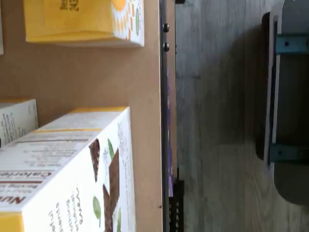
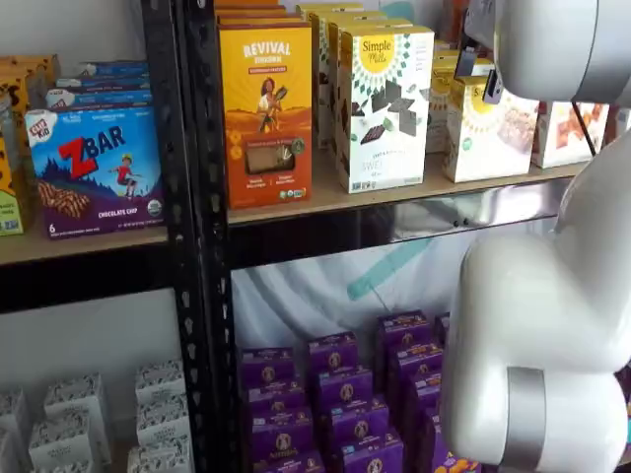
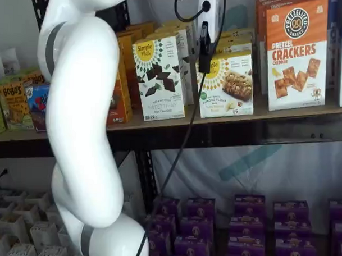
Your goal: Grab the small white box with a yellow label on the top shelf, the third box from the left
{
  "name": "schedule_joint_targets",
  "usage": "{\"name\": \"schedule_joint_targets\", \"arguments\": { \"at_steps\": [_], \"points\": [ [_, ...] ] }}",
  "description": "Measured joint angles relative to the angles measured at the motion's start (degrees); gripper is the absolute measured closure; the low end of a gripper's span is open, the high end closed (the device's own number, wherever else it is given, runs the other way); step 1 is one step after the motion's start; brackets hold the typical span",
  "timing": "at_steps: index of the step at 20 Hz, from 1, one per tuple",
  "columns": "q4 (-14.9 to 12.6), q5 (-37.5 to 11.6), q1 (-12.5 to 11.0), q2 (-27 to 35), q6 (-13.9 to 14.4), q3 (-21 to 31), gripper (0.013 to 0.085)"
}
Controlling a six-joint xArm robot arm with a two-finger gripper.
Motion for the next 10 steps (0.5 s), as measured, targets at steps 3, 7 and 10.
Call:
{"name": "schedule_joint_targets", "arguments": {
  "at_steps": [3,7,10],
  "points": [
    [-0.65,0.04,0.44,0.49,0.26,-0.23,0.0130],
    [-1.21,0.72,0.80,1.18,0.49,-0.96,0.0130],
    [-2.17,1.48,1.13,1.99,0.62,-1.85,0.0130]
  ]
}}
